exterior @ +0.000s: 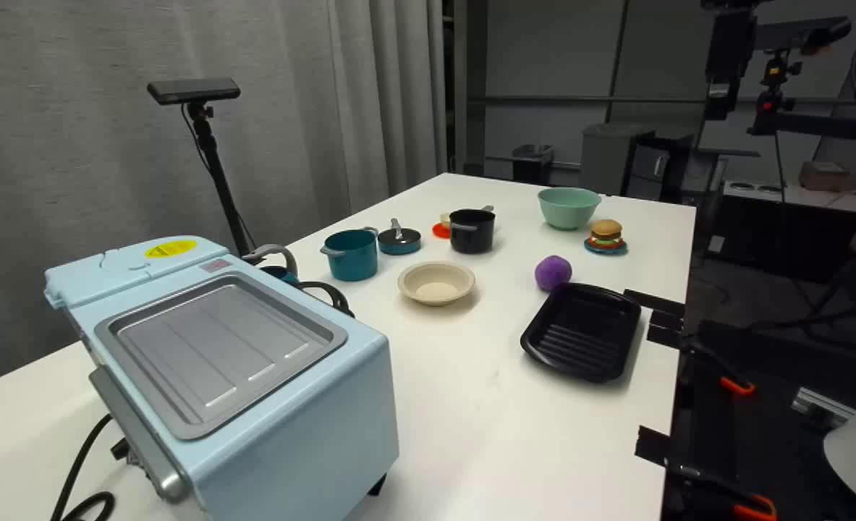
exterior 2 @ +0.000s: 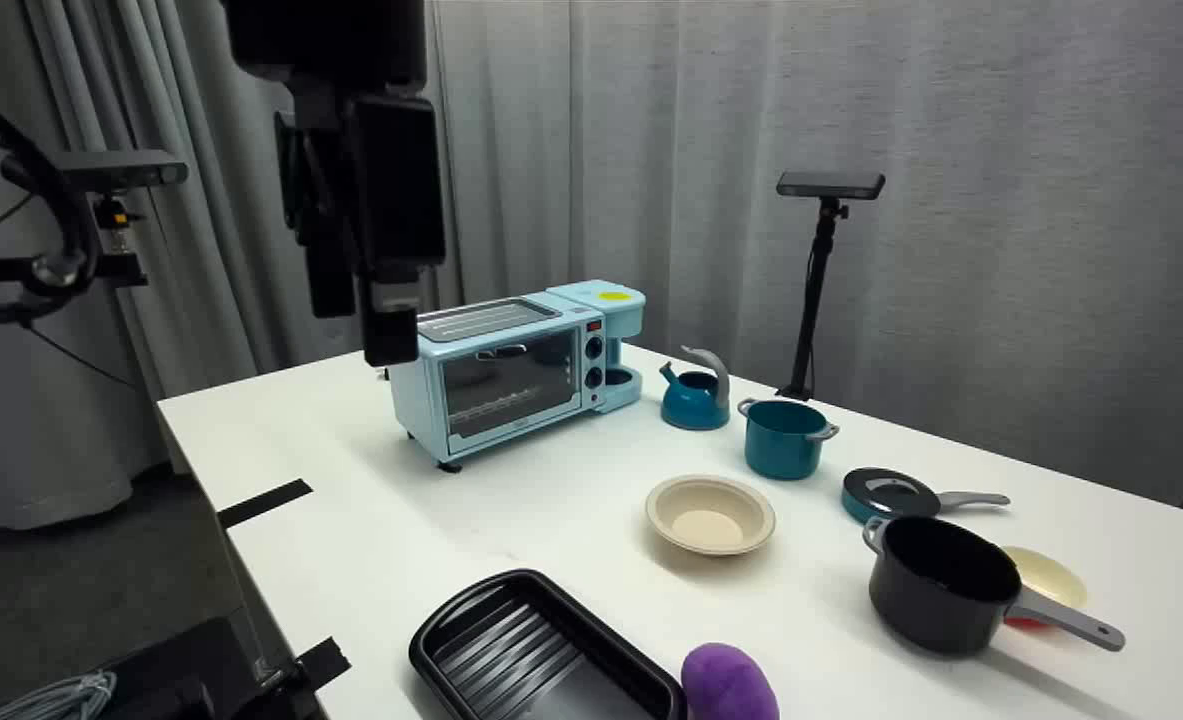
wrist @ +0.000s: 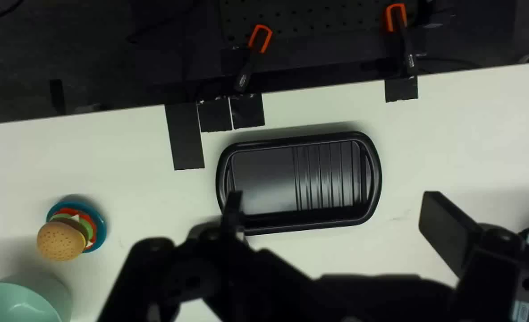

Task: Pick the purple object and put it on the plate

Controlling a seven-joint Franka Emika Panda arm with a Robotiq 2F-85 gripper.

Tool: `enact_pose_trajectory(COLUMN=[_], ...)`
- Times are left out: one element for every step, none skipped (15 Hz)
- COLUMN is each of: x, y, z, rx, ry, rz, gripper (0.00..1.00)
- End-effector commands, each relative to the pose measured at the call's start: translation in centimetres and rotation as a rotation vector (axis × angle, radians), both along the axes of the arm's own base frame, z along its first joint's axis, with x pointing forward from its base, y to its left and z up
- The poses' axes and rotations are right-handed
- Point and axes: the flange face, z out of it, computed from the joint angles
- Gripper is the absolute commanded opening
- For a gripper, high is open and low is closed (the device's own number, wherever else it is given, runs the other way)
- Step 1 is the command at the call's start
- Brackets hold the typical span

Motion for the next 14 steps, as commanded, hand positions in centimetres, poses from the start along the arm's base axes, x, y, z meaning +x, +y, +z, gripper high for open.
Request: enact_pose_trajectory(x=[0.0, 0.0, 0.0, 0.0, 0.0, 0.0, 0.0, 0.0, 0.3, 0.7, 1.2, 1.9, 2.6, 3.4], y=[0.0, 0.0, 0.0, 0.0, 0.0, 0.0, 0.0, 0.0, -0.1, -0.3, -0.5, -0.8, -1.2, -1.5], z=[0.0, 0.0, 0.0, 0.0, 0.0, 0.0, 0.0, 0.0, 0.1, 0.1, 0.1, -0.1, -0.2, -0.5], rx=[0.0, 0.0, 0.0, 0.0, 0.0, 0.0, 0.0, 0.0, -0.004, -0.001, 0.001, 0.003, 0.005, 0.006], ry=[0.001, 0.001, 0.001, 0.001, 0.001, 0.001, 0.001, 0.001, -0.002, 0.001, 0.003, 0.008, 0.008, 0.008], rz=[0.0, 0.0, 0.0, 0.0, 0.0, 0.0, 0.0, 0.0, 0.005, -0.007, -0.011, -0.018, -0.023, -0.027], gripper=[1.0, 1.0, 1.0, 1.0, 1.0, 1.0, 1.0, 1.0, 1.0, 1.0, 1.0, 1.0, 1.0, 1.0])
